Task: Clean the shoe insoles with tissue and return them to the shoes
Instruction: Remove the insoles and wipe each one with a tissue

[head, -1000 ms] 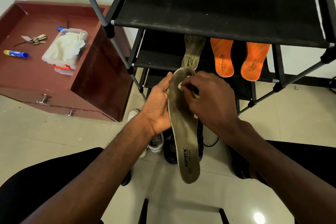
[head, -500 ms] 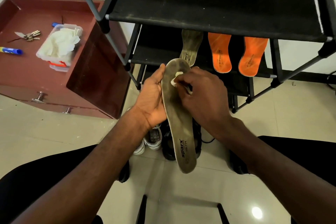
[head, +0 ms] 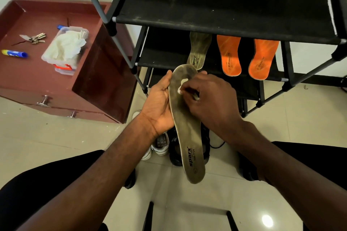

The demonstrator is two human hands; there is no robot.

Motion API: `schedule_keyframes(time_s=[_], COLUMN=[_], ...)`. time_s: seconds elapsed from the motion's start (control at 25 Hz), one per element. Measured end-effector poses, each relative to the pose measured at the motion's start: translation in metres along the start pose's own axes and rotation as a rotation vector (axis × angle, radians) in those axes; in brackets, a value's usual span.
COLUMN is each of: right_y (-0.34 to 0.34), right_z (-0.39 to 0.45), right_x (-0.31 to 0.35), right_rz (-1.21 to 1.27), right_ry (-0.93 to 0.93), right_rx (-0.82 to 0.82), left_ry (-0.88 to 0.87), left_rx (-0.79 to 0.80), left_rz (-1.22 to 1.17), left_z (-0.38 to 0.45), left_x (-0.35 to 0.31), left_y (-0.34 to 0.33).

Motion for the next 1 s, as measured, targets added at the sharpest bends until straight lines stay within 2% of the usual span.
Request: schedule_keyframes(time_s=[0.04, 0.16, 0.24, 0.32, 0.4, 0.48, 0.52, 0.6, 0.68, 0.72, 0.88, 0.92, 1.0], right_y=[0.000, 0.000, 0.002, 0.002, -0.002, 0.000, 0.002, 0.008, 0.009, 0.006, -0.003, -0.002, -0.001], right_z=[0.001, 0.001, 0.003, 0.004, 0.002, 0.001, 0.002, 0.006, 0.007, 0.008, -0.002, -0.003, -0.001], right_x=[-0.001, 0.002, -0.004, -0.004, 0.006, 0.006, 0.001, -0.010, -0.013, -0.009, -0.001, -0.004, -0.011], right_rz=[0.020, 0.125, 0.042, 0.141, 0.335, 0.247, 0.130, -0.030, 0.008, 0.069, 0.195, 0.156, 0.049], right_ry=[-0.004, 0.055, 0.012, -0.021, 0.016, 0.063, 0.073, 0.005, -0.105, -0.107, 0.067, 0.079, 0.057], right_rx=[-0.013, 0.102, 0.015, -0.029, 0.087, 0.152, 0.122, -0.053, -0.177, -0.175, 0.115, 0.146, 0.058], left_ry=[-0.003, 0.006, 0.011, 0.008, 0.008, 0.014, 0.016, -0.004, -0.012, -0.009, 0.020, 0.009, -0.014], left_rx=[-0.012, 0.025, -0.016, -0.024, 0.015, -0.014, -0.035, -0.043, -0.046, -0.050, -0.026, -0.035, -0.045], left_rz=[0.010, 0.003, 0.004, 0.010, -0.012, -0.010, -0.004, 0.012, 0.038, 0.043, -0.032, -0.036, -0.037], left_z=[0.001, 0.002, 0.003, 0.003, 0.001, -0.001, -0.001, -0.002, -0.001, 0.000, 0.001, 0.000, 0.002], left_x=[0.000, 0.001, 0.006, 0.006, 0.003, 0.002, 0.002, 0.001, 0.002, 0.003, 0.004, 0.002, 0.001], left_y=[0.001, 0.001, 0.003, 0.003, 0.000, 0.000, 0.000, -0.003, -0.008, -0.008, -0.002, 0.000, 0.000])
Point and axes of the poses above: each hand's wrist, its own z-axis towards the middle knuckle, its own y-axis out of the back of the hand, x = y × z, the point moved 3 cm from there along z, towards the middle knuckle, and after that the axes turned 8 degrees about -y, right-handed, at the moved point
